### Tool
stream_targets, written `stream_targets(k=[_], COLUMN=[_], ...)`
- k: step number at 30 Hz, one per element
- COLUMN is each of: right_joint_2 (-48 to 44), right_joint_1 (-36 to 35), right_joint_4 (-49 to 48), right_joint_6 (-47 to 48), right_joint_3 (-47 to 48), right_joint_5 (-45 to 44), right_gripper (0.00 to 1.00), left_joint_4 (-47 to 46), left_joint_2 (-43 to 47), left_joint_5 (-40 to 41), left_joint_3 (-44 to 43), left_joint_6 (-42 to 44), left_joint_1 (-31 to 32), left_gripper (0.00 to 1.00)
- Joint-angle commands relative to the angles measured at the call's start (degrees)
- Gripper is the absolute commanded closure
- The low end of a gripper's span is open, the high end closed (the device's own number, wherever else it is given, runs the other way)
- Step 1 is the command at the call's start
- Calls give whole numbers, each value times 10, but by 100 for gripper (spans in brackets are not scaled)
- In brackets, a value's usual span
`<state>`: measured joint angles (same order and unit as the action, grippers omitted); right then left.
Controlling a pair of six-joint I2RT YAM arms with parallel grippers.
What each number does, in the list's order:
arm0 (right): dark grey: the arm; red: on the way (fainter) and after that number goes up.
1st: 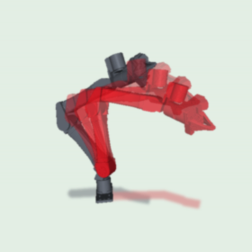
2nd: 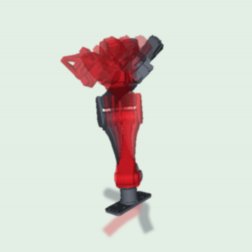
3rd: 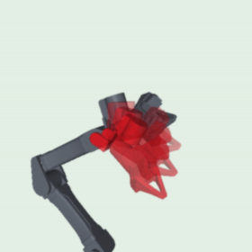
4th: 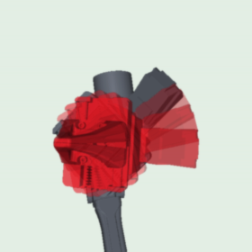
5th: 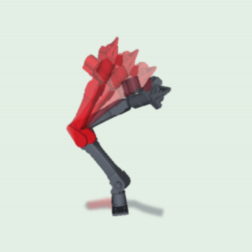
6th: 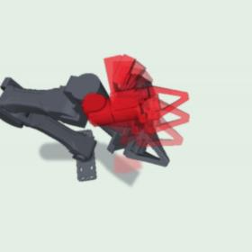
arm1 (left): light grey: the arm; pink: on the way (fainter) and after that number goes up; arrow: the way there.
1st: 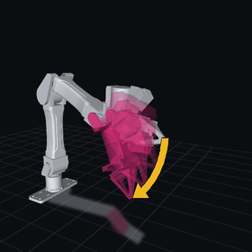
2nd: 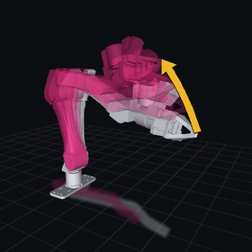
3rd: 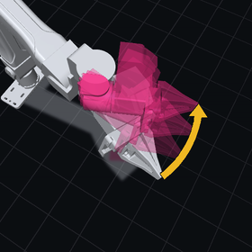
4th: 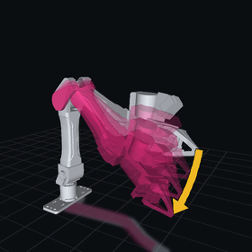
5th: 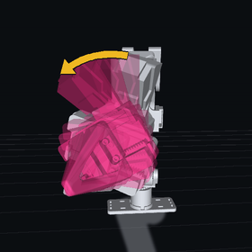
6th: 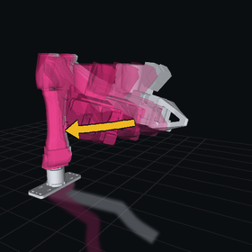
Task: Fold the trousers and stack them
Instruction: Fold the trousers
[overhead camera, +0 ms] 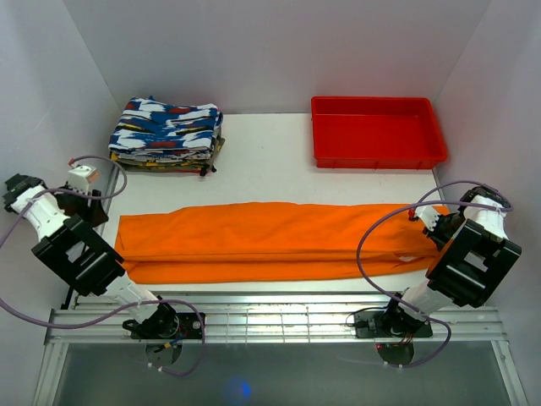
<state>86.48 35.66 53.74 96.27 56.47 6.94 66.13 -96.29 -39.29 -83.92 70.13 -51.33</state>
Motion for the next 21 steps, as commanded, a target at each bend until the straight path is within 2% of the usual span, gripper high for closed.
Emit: stream_targets(k=[1, 3, 8, 21], right_joint_2=[1, -1, -1, 2], right_joint_1=[0, -2, -9, -22], right_joint_4=[-13, -12, -8, 0], right_joint_6=[3, 3, -1, -15], right_joint_3=[15, 14, 17, 22], right_joint_5=[-36, -40, -49, -54], right_gripper=[92, 92, 92, 92], left_joint_4=[-47, -75, -115, -101], left_joint_2=[3, -6, -41, -81], left_joint_5=[26, 53, 90, 154], left_joint_3=[48, 61, 63, 83], left_joint_6=[-80, -108, -148, -103], left_joint_1=[58, 89, 113, 123], left_gripper=[33, 35, 36, 39])
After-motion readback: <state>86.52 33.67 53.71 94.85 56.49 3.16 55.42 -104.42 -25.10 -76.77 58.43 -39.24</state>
